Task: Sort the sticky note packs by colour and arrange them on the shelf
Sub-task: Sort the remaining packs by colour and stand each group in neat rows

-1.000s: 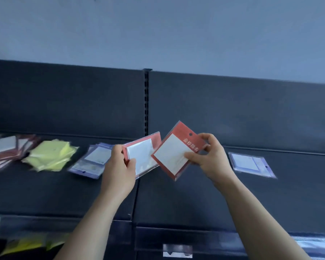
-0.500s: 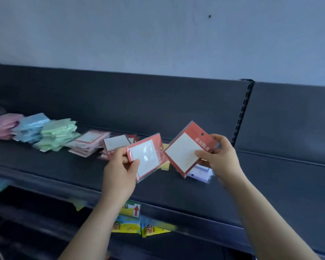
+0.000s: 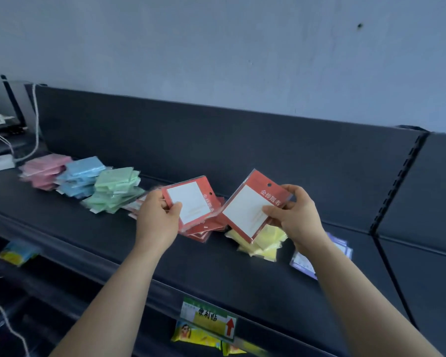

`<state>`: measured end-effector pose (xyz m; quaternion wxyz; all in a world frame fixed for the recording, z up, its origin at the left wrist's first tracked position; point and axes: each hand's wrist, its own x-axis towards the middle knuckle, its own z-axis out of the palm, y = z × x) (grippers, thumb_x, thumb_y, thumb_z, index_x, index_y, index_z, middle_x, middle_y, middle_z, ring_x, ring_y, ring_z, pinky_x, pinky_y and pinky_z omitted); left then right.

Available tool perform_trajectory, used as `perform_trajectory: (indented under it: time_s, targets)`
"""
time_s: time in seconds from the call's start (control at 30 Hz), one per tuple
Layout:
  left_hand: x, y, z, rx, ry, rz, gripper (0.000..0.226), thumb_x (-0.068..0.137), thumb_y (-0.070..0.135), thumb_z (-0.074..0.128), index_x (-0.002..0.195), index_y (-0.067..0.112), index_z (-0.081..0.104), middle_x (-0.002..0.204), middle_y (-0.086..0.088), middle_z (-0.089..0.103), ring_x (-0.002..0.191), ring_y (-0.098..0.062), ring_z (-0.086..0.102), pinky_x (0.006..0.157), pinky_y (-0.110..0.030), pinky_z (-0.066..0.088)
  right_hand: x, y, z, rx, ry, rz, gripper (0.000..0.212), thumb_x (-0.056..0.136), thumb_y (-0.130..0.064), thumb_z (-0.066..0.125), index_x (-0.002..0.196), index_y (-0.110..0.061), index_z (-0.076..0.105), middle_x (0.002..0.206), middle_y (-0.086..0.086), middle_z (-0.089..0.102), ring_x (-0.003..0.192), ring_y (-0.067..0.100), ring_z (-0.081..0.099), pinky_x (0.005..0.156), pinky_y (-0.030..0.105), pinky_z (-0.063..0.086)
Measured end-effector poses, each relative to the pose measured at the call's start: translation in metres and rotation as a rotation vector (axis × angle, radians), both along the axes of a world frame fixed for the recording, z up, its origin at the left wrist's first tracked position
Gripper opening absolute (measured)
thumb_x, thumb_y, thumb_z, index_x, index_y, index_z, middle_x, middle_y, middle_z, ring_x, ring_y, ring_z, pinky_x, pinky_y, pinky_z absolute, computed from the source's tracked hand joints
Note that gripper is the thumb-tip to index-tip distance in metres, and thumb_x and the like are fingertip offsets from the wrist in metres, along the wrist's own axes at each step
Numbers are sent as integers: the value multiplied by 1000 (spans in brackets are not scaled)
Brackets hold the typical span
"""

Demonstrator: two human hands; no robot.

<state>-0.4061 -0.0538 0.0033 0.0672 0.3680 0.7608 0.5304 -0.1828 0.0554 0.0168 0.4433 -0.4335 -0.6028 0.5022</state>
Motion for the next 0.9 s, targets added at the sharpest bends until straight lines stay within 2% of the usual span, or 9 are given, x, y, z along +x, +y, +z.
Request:
perform_trajectory:
  time_s: [0.07,0.2,0.33,0.47,0.57,0.67,0.73,0.83,0.9]
  targets:
    - [-7,6,1,18,-12,37,18,93,15,60,108,12,52,98,3,61,89,-16,57,66,-27,41,-2,10,2,12,-1,-13,45,81,1,72,113,-19,49,97,7,71,83,23,71,61,29,58]
    - [-15,15,0,75,-69,83,21,93,17,60,108,14,45,108,-3,64,98,-21,61,72,-33,48,1,31,5,31,-16,-67,44,82,-4,72,115,-21,47,102,5,70,82,21,72,74,47,60]
    - [-15,17,-4,101,-60,94,22,93,16,59,108,14,42,111,-4,63,100,-22,62,65,-31,49,5,42,9,48,-35,-95,44,85,-9,70,118,-22,45,108,3,67,94,20,69,78,39,60]
    - [-22,14,-11,143,-57,141,23,93,13,58,111,10,44,112,-5,63,100,-23,62,69,-32,51,3,46,7,67,-53,-123,43,86,-10,70,118,-23,45,108,2,67,93,20,69,76,36,60]
    - [-30,10,-16,163,-85,146,25,92,14,59,113,13,45,113,-4,64,100,-22,64,76,-40,56,-4,46,3,61,-62,-110,42,85,-10,71,117,-22,46,107,3,68,92,20,69,77,39,60]
    - [-33,8,-22,121,-84,110,26,92,13,60,114,12,46,107,0,63,95,-17,61,70,-30,48,-16,41,1,38,-47,-85,43,84,-7,71,117,-21,47,101,2,69,87,19,71,75,41,60]
    - [-31,11,-26,63,-61,54,25,92,13,61,114,11,49,104,1,63,93,-15,60,65,-26,44,-24,35,2,31,-35,-74,44,84,-5,70,118,-20,47,94,-1,70,81,15,71,69,36,60]
    - [-33,21,-30,2,-68,-33,24,90,14,63,112,10,56,101,1,68,92,-17,65,69,-31,51,-31,28,5,21,-27,-75,43,84,-3,70,117,-19,47,87,-3,71,75,14,73,71,37,60]
    - [-36,26,-31,-37,-94,-72,22,87,17,67,105,12,57,96,0,70,85,-22,69,71,-42,58,-34,24,7,18,-38,-85,42,84,-2,69,115,-19,47,87,-3,72,75,14,73,72,37,60]
